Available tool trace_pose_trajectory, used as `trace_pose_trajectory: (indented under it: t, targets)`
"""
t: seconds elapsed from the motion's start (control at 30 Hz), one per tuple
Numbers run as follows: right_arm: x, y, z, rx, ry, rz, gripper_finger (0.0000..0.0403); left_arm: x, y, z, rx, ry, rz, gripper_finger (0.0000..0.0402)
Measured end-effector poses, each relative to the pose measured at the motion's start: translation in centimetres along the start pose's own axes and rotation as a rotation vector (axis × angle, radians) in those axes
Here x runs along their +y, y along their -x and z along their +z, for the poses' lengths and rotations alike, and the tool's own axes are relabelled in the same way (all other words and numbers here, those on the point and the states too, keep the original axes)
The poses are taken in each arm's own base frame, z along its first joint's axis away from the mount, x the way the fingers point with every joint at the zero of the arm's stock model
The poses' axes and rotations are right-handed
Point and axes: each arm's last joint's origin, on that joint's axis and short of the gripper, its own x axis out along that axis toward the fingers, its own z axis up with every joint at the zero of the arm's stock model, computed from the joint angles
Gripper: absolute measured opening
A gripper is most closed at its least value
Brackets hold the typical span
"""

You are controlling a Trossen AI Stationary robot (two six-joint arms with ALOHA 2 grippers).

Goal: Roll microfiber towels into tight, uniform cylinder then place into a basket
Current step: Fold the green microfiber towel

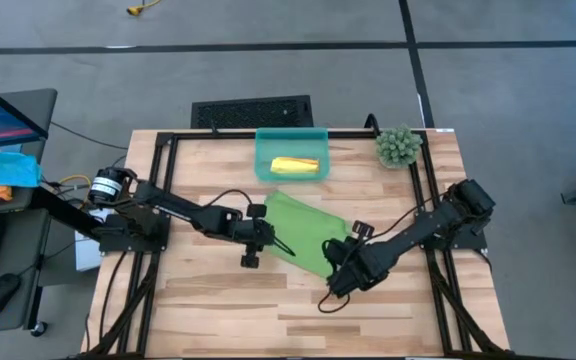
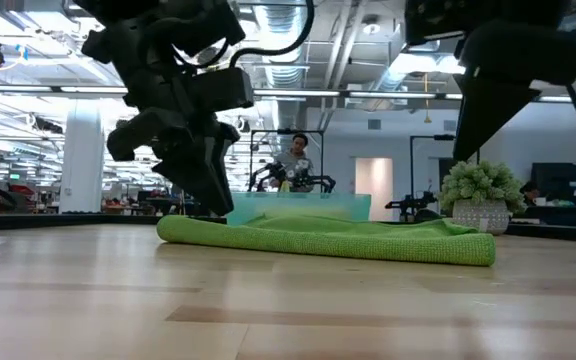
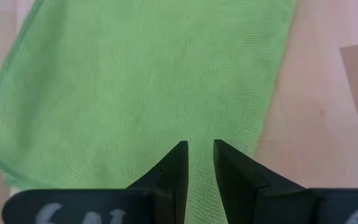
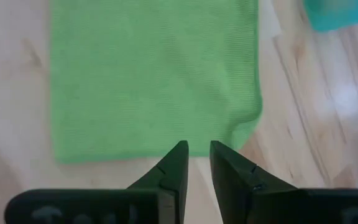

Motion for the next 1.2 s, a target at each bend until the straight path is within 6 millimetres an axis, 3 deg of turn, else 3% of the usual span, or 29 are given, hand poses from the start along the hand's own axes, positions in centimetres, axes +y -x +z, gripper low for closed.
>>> trace_pose_trajectory:
  t: [0.3, 0.53, 0.7, 1.0, 1.2]
  targets:
    - [-0.5, -0.4, 0.5, 0.012, -0.020, -0.008, 0.0090, -1.5, -1.0, -3.8, 0.062, 0.066, -0.040, 0.0067]
    - [-0.8, -0.7, 0.8, 0.016, -0.037, -0.011, 0.0090, -2.1, -1.0, -4.7, 0.071, 0.008, 0.029, 0.0067]
    - [-0.8, -0.7, 0.8, 0.014, -0.038, -0.009, 0.0090, -1.4, 0.1, -5.2, 0.122, -0.039, 0.127, 0.0067]
    - [-0.5, -0.7, 1.0, -0.004, -0.052, 0.011, 0.0090, -1.2, 4.3, -4.5, 0.038, 0.012, 0.144, 0.0067]
    - [-0.4, -0.6, 1.1, -0.010, -0.048, 0.018, 0.0090, -1.4, 4.5, -2.6, -0.159, 0.080, 0.127, 0.0067]
